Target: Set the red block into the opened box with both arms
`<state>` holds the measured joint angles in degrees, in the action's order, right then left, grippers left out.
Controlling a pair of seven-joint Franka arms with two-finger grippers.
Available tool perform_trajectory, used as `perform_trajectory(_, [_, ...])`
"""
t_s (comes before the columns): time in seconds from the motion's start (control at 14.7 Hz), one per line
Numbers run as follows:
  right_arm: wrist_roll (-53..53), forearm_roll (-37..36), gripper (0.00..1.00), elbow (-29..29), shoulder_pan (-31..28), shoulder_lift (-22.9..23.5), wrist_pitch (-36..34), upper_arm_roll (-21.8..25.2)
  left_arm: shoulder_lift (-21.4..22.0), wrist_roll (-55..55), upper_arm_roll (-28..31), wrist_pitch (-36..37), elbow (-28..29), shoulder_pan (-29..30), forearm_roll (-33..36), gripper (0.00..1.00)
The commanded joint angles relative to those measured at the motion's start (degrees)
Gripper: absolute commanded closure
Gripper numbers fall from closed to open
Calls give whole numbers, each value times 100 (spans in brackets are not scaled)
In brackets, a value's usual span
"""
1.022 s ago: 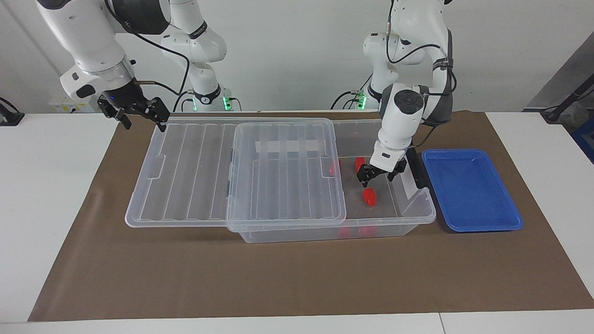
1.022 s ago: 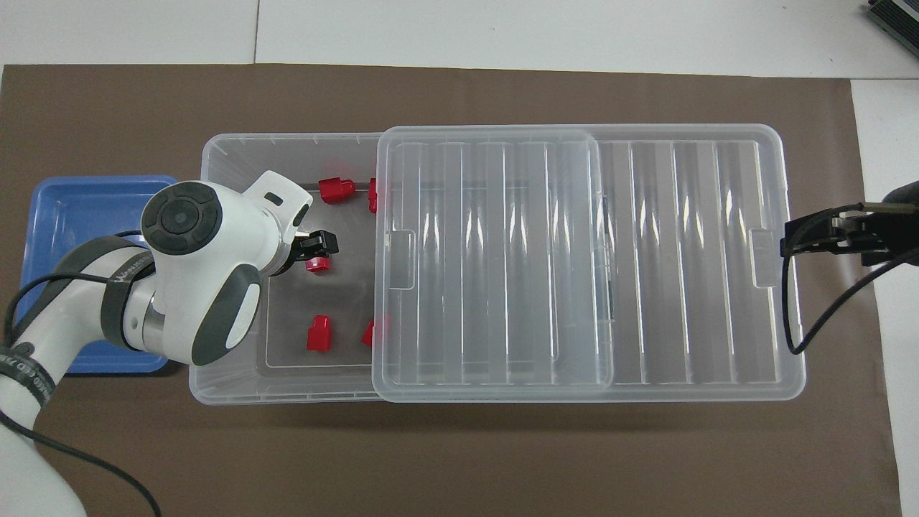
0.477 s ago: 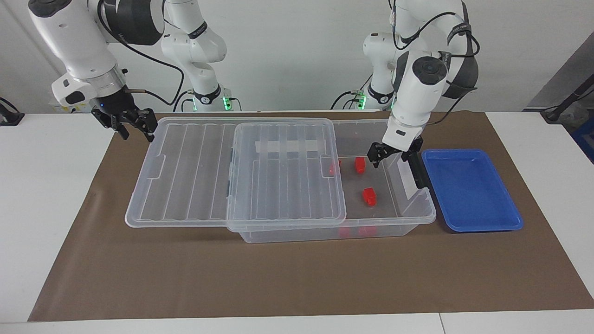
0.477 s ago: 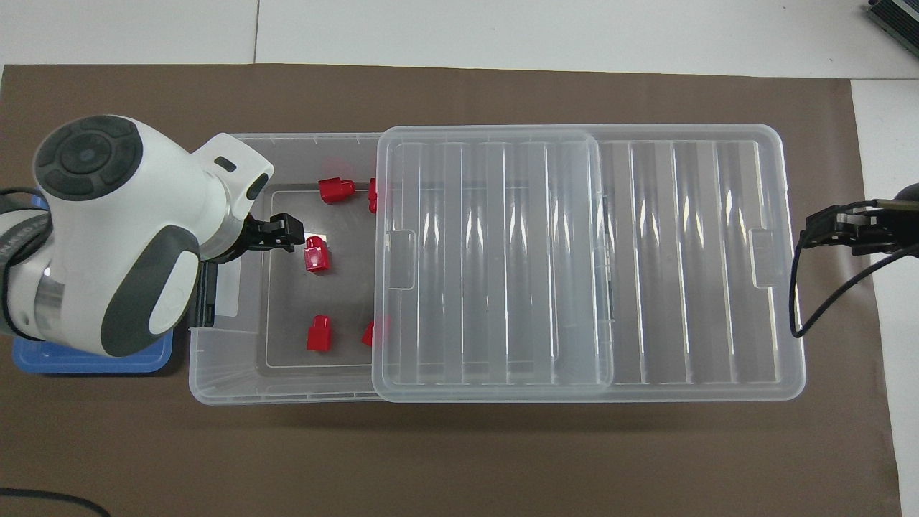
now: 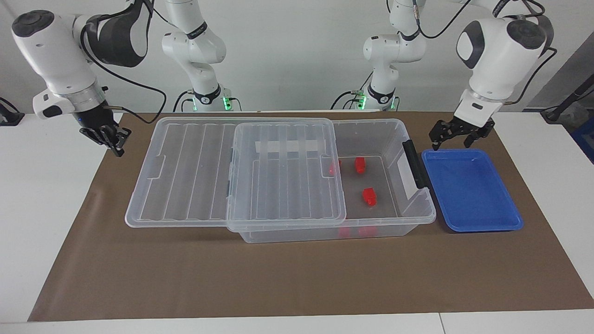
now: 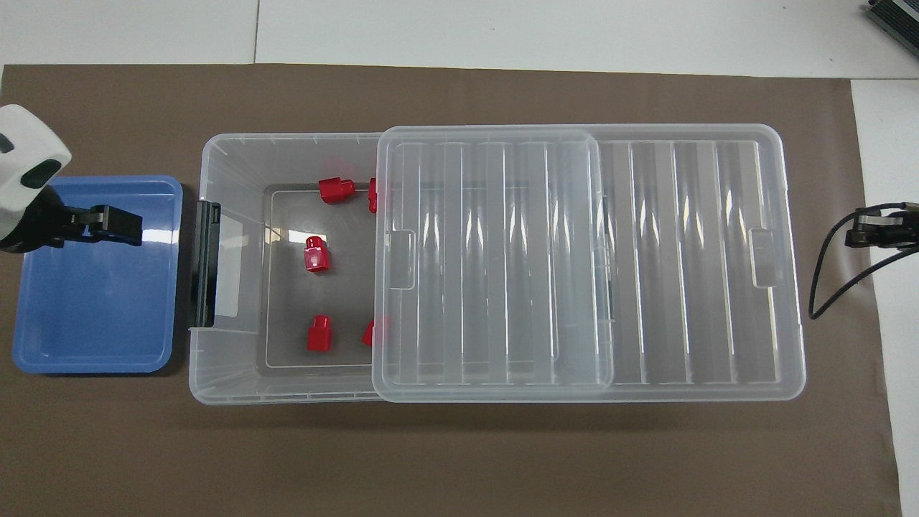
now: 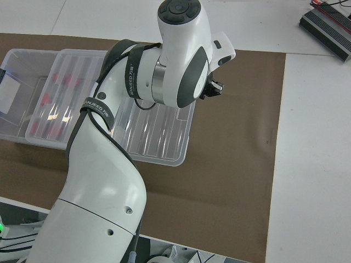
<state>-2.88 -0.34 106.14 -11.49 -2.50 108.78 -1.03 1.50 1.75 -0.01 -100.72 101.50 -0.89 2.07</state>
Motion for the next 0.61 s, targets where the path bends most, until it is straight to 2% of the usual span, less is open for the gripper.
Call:
perform_trajectory(0.0, [330,-1,100,213,-160,21,327,-46,166,677,-69,-26,238,396,83,0])
perform_trajectory(0.41, [745,-19,100,337,-248,346,987,-55,228,669,-104,-106,274,344,75,0])
perform_trajectory(0.54, [693,-19,100,494,-231,347,1005,-64,149,608,-148,-46,3,196,22,0])
